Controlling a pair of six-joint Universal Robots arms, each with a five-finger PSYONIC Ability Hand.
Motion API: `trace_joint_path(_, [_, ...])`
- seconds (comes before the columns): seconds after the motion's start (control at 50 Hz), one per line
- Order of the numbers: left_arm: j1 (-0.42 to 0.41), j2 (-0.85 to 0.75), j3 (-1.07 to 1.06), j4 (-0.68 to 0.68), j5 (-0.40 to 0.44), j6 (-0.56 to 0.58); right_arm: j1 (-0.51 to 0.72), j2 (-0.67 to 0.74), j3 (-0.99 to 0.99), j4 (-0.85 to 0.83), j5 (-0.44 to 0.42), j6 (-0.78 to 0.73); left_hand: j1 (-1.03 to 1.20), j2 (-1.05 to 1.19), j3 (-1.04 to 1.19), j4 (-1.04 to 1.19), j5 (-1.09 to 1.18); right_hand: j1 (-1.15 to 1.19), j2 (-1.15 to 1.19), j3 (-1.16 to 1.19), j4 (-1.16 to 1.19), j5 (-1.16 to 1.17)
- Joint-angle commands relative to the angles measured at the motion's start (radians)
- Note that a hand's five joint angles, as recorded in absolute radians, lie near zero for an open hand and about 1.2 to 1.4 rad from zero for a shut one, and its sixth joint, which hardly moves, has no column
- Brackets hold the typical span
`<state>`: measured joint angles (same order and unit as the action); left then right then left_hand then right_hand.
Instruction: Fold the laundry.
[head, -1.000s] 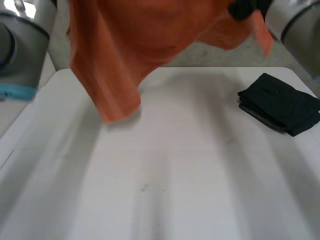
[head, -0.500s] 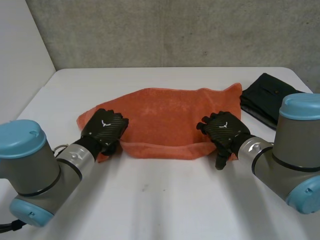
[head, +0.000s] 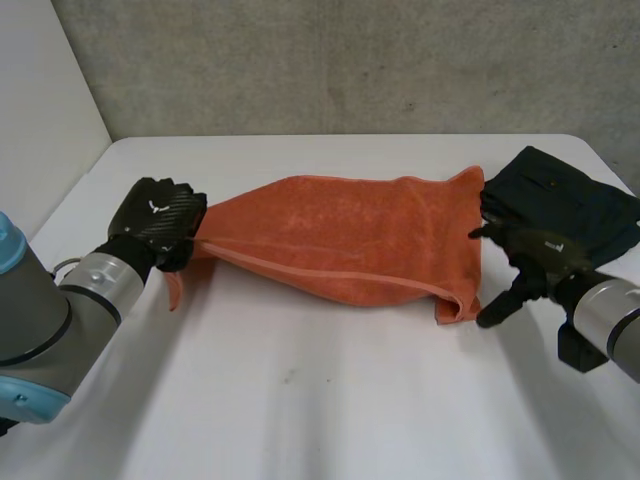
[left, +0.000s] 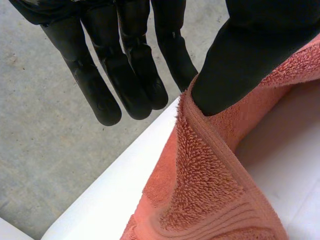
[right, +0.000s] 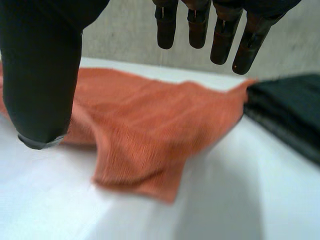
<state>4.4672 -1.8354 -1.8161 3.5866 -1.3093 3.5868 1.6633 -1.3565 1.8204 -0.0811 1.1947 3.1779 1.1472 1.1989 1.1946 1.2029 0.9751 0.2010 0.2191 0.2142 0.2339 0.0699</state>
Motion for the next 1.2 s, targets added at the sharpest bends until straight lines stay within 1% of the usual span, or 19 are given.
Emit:
trace_joint_path(0.02, [0.007,-0.007,0.003,0.001,0.002,-0.005,0.035,0.119,-0.004,-0.026,0.006,0.065,0.249,0.197,0.202,0.193,0.247,0.124,0.106,0.111,0.092,0.081])
trace_joint_path(0.14, [0.018,-0.007,0.003,0.000,0.002,-0.003,0.121,0.192,-0.047,-0.074,0.014,0.126,0.249,0.197,0.202,0.193,0.247,0.169,0.151,0.156,0.136,0.125])
trace_joint_path(0.22, [0.018,-0.008,0.001,0.000,0.002,-0.005,0.165,0.234,-0.099,-0.083,0.062,0.129,0.249,0.197,0.202,0.193,0.247,0.172,0.154,0.158,0.139,0.128])
trace_joint_path(0.26, [0.018,-0.008,0.000,0.000,0.002,-0.005,0.217,0.282,-0.145,-0.101,0.123,0.122,0.249,0.197,0.202,0.193,0.247,0.175,0.157,0.161,0.142,0.131])
trace_joint_path(0.4, [0.021,-0.010,0.000,0.000,0.002,-0.005,0.250,0.376,-0.231,-0.140,0.230,0.070,0.249,0.197,0.202,0.193,0.247,0.236,0.218,0.223,0.203,0.193])
trace_joint_path(0.42, [0.021,-0.010,0.000,0.000,0.002,-0.003,0.250,0.384,-0.239,-0.138,0.241,0.056,0.249,0.197,0.202,0.193,0.247,0.277,0.259,0.264,0.244,0.234])
trace_joint_path(0.5, [0.023,-0.002,0.000,-0.003,0.001,-0.005,0.239,0.373,-0.248,-0.140,0.295,-0.030,0.249,0.197,0.202,0.193,0.247,0.734,0.716,0.721,0.701,0.691])
trace_joint_path(0.52, [0.023,0.001,0.000,-0.003,0.001,-0.005,0.237,0.360,-0.245,-0.143,0.304,-0.064,0.249,0.197,0.202,0.193,0.247,1.026,1.008,1.013,0.993,0.983])
trace_joint_path(0.54, [0.023,0.005,0.001,-0.005,-0.001,-0.005,0.236,0.350,-0.243,-0.144,0.307,-0.082,0.249,0.197,0.202,0.193,0.247,1.186,1.168,1.173,1.153,1.142])
trace_joint_path(0.64, [0.024,0.047,0.001,-0.011,-0.005,-0.005,0.227,0.203,-0.256,-0.124,0.286,-0.173,0.249,0.197,0.202,0.193,0.247,1.195,1.177,1.182,1.162,1.152])
trace_joint_path(0.7, [0.026,0.088,0.001,-0.014,-0.008,-0.005,0.185,0.125,-0.269,-0.056,0.226,-0.295,0.249,0.197,0.202,0.193,0.247,1.195,1.177,1.182,1.162,1.152])
trace_joint_path(0.72, [0.026,0.103,0.003,-0.016,-0.008,-0.005,0.159,0.091,-0.288,-0.001,0.188,-0.382,0.249,0.197,0.202,0.193,0.247,1.195,1.177,1.182,1.162,1.152])
trace_joint_path(0.78, [0.026,0.179,0.009,-0.028,-0.008,-0.013,0.144,0.038,-0.366,0.140,0.126,-0.554,0.249,0.197,0.202,0.193,0.247,1.195,1.177,1.182,1.162,1.152])
trace_joint_path(0.84, [0.026,0.267,0.024,-0.052,-0.008,-0.045,0.144,-0.030,-0.467,0.278,0.131,-0.657,0.249,0.197,0.202,0.193,0.247,1.195,1.177,1.182,1.162,1.152])
trace_joint_path(0.92, [0.023,0.385,0.084,-0.113,-0.004,-0.101,0.144,-0.084,-0.613,0.405,0.157,-0.688,0.249,0.197,0.202,0.193,0.247,1.195,1.177,1.182,1.162,1.152])
trace_joint_path(0.98, [0.027,0.429,0.132,-0.192,-0.001,-0.103,0.144,-0.088,-0.705,0.483,0.155,-0.694,0.249,0.197,0.202,0.193,0.247,1.195,1.177,1.182,1.162,1.152])
trace_joint_path(1.04, [0.036,0.409,0.175,-0.267,0.002,-0.103,0.144,-0.070,-0.771,0.567,0.161,-0.733,0.249,0.197,0.202,0.193,0.247,1.195,1.177,1.182,1.162,1.152])
trace_joint_path(1.08, [0.037,0.372,0.193,-0.298,0.002,-0.099,0.151,-0.020,-0.802,0.619,0.175,-0.783,0.249,0.197,0.202,0.193,0.247,1.195,1.177,1.182,1.162,1.152])
trace_joint_path(1.2, [0.033,0.122,0.282,-0.396,0.002,-0.036,0.203,0.181,-0.839,0.698,0.241,-0.878,0.249,0.197,0.202,0.193,0.247,1.195,1.177,1.182,1.162,1.152])
